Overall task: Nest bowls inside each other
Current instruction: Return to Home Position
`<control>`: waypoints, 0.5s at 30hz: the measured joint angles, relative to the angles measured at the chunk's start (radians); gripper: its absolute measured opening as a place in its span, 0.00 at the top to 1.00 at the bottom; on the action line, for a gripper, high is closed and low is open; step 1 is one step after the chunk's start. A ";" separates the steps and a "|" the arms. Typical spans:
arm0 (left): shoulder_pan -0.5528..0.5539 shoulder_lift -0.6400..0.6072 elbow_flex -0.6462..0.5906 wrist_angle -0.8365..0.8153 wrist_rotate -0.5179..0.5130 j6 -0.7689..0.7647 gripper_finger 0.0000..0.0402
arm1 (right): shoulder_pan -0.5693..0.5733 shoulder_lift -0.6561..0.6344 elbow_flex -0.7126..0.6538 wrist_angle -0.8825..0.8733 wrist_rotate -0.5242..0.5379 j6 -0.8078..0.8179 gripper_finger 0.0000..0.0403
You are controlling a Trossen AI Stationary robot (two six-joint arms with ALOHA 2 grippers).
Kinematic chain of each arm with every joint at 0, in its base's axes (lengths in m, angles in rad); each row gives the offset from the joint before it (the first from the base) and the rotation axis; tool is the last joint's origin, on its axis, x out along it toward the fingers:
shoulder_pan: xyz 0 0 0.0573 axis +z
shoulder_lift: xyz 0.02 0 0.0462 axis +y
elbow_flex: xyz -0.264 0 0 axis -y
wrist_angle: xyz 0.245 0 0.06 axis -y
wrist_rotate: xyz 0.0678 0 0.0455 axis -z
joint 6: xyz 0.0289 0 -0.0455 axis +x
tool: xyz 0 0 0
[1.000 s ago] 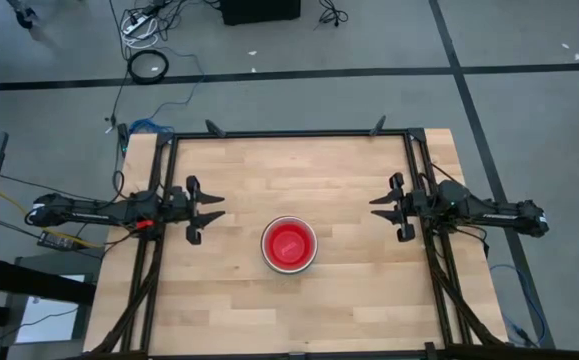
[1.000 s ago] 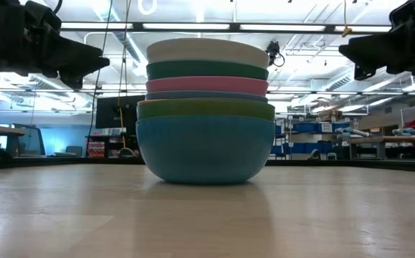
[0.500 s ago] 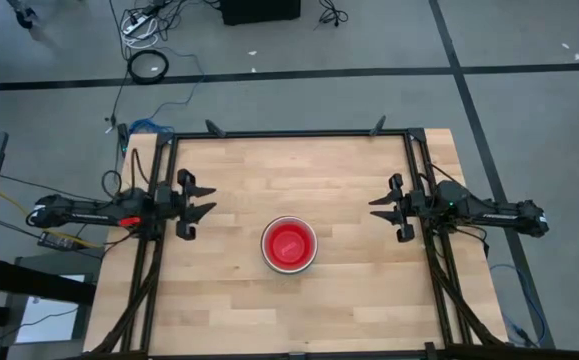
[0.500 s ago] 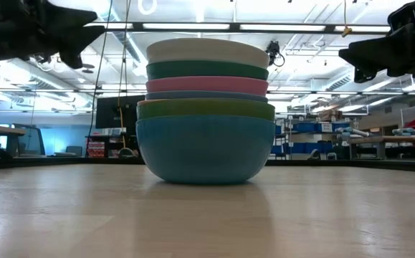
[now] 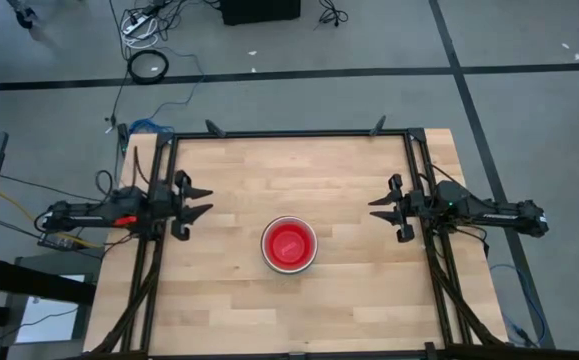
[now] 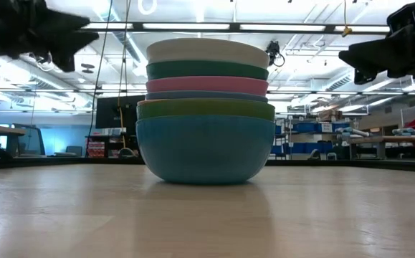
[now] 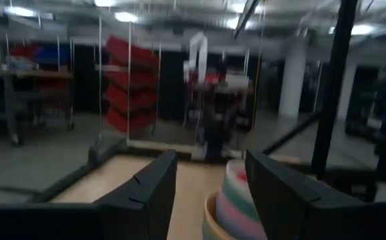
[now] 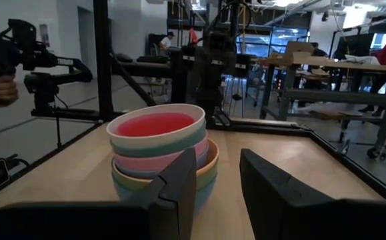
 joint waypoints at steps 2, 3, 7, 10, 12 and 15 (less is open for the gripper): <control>0.000 0.000 0.000 -0.048 -0.001 -0.001 0.53 | 0.000 0.000 0.000 -0.004 0.000 -0.003 0.74; 0.000 0.000 0.000 -0.059 -0.002 -0.001 0.53 | 0.000 0.000 0.000 -0.006 0.000 -0.004 0.74; 0.000 0.000 -0.009 -0.054 -0.001 0.021 0.53 | 0.000 0.000 0.000 -0.012 0.000 -0.005 0.74; 0.000 0.000 -0.028 -0.062 -0.001 0.033 0.53 | 0.000 0.000 0.000 -0.015 0.000 -0.006 0.74; 0.000 0.000 -0.034 -0.059 -0.001 0.044 0.53 | 0.000 0.000 0.000 -0.016 0.000 -0.012 0.74; 0.000 0.000 -0.035 -0.054 -0.022 0.057 0.53 | 0.000 0.000 0.000 -0.010 0.003 -0.014 0.74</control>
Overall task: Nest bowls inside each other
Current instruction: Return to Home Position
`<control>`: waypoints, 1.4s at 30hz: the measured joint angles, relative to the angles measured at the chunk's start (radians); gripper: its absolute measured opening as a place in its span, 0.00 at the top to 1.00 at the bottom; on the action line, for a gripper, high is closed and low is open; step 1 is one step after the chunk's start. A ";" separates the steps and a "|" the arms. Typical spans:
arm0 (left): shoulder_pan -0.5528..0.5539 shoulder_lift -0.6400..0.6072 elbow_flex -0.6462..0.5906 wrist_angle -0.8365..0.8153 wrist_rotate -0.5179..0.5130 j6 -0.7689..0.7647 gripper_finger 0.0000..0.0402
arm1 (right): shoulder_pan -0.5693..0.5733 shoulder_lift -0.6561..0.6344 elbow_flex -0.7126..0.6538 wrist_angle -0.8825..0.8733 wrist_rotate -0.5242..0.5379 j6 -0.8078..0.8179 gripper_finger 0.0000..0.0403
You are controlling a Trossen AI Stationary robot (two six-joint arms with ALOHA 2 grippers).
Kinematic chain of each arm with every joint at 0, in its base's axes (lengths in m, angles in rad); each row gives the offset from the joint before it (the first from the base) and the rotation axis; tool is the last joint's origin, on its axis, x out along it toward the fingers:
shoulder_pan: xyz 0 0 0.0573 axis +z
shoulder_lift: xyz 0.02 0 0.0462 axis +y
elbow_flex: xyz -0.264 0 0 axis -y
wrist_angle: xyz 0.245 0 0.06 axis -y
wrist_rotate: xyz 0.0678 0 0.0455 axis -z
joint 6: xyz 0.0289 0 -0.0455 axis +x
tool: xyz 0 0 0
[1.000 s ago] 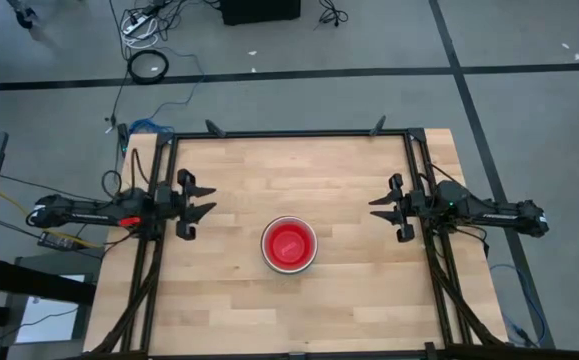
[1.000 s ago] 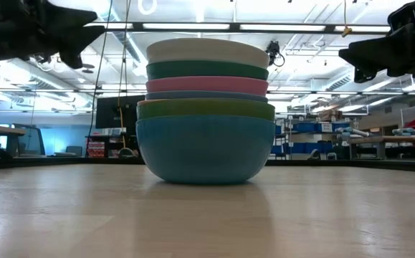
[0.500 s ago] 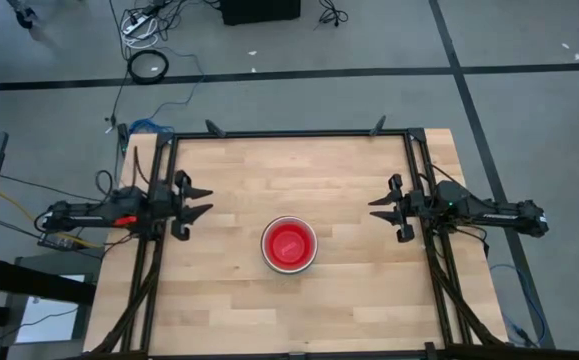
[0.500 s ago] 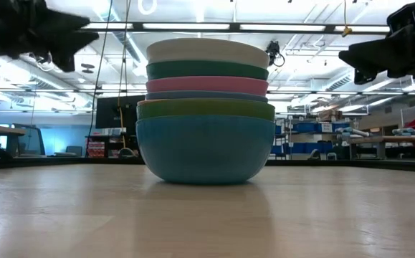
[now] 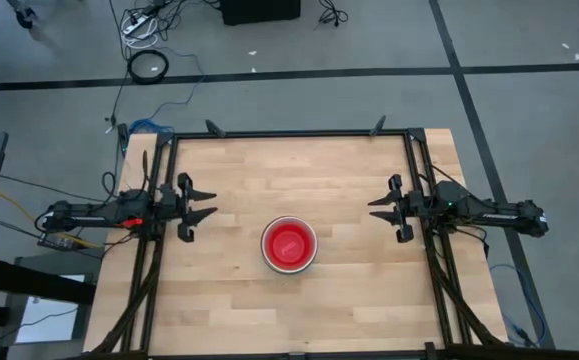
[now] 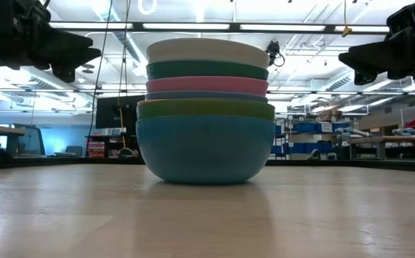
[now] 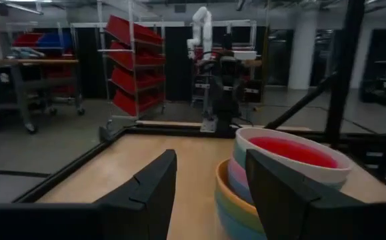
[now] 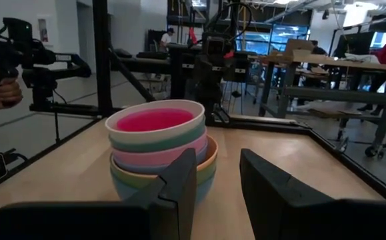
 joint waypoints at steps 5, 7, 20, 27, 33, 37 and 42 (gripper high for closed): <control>0.000 0.001 0.000 -0.054 -0.008 0.051 0.53 | 0.000 0.000 0.000 -0.007 0.005 -0.021 0.74; 0.000 0.000 0.000 -0.071 -0.008 0.056 0.53 | 0.000 0.000 0.000 -0.009 0.004 -0.031 0.74; 0.000 0.000 0.000 -0.075 -0.008 0.051 0.53 | 0.000 0.000 0.000 -0.012 0.005 -0.029 0.74; 0.000 0.000 0.000 -0.072 -0.008 0.051 0.53 | 0.000 0.000 0.000 -0.011 0.004 -0.029 0.74; 0.000 0.000 0.000 -0.072 -0.008 0.050 0.53 | 0.000 0.000 0.000 -0.010 0.004 -0.029 0.74; 0.000 0.000 0.000 -0.072 -0.008 0.050 0.53 | 0.000 0.000 0.000 -0.010 0.004 -0.030 0.74; 0.000 0.000 0.000 -0.072 -0.008 0.050 0.53 | 0.000 0.000 0.000 -0.010 0.004 -0.030 0.74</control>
